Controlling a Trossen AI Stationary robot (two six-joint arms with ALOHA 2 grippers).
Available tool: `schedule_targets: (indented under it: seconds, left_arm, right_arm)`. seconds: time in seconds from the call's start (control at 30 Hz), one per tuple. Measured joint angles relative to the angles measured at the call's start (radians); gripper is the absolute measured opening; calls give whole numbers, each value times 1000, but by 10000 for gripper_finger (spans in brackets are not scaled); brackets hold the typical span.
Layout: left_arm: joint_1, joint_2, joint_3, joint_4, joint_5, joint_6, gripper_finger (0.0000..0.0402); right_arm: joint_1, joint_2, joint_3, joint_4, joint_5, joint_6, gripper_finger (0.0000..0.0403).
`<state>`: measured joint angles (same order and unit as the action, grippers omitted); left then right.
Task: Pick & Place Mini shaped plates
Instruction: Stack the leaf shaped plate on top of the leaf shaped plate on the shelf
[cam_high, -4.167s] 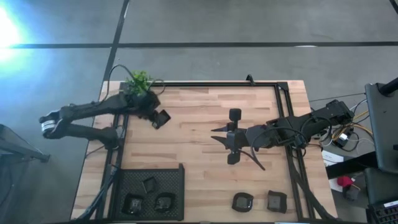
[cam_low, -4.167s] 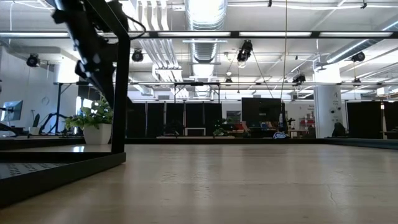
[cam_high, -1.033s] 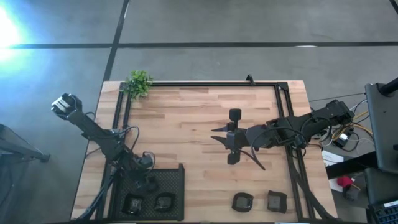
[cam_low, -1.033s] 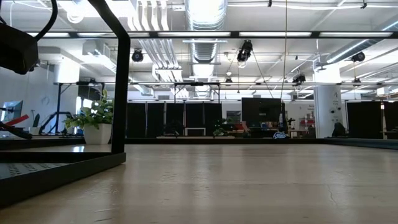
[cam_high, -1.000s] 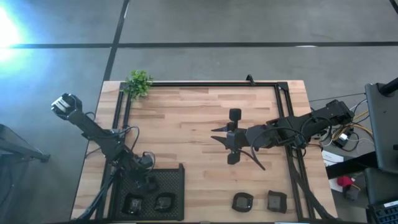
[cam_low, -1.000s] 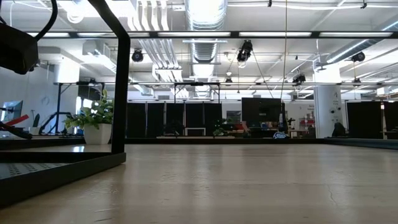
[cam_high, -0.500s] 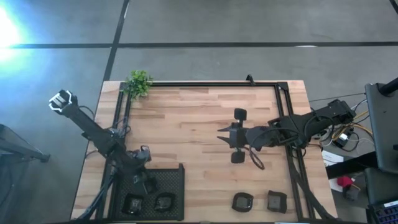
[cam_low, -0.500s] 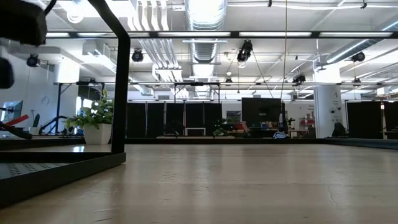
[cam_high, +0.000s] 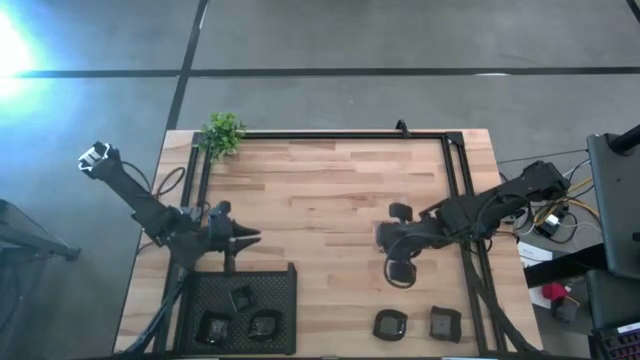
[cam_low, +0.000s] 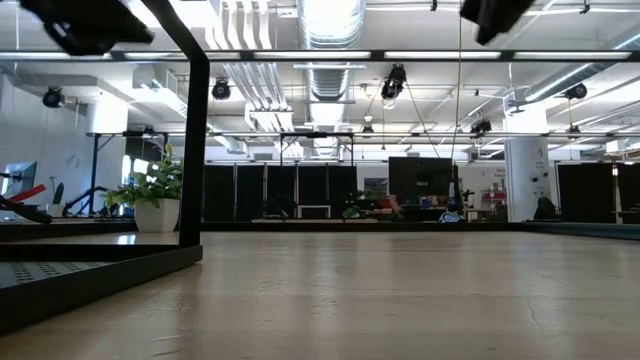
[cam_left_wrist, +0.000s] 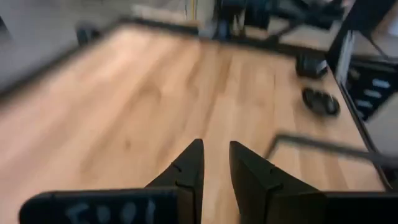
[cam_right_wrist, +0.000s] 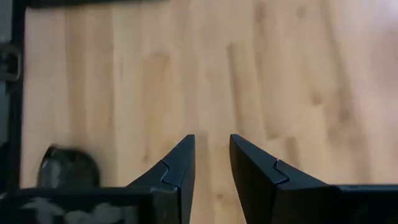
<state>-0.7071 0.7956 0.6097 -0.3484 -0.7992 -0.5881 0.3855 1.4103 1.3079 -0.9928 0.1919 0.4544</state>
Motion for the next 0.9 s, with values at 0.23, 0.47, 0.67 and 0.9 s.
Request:
schedule_targets:
  seconds: [0.23, 0.47, 0.67, 0.9]
  left_arm:
    - [0, 38, -25, 259, -89, 286, 69]
    - [0, 90, -40, 379, -133, 438, 69]
    - [0, 93, -40, 420, -135, 480, 69]
    - [0, 93, -41, 420, -135, 478, 69]
  right_arm:
    - [63, -1, -151, 11, -95, -74, 95]
    - [104, -1, -310, 182, -183, -50, 93]
    - [125, -1, -433, 455, -289, -29, 93]
    - [163, 8, -561, 754, -299, 15, 93]
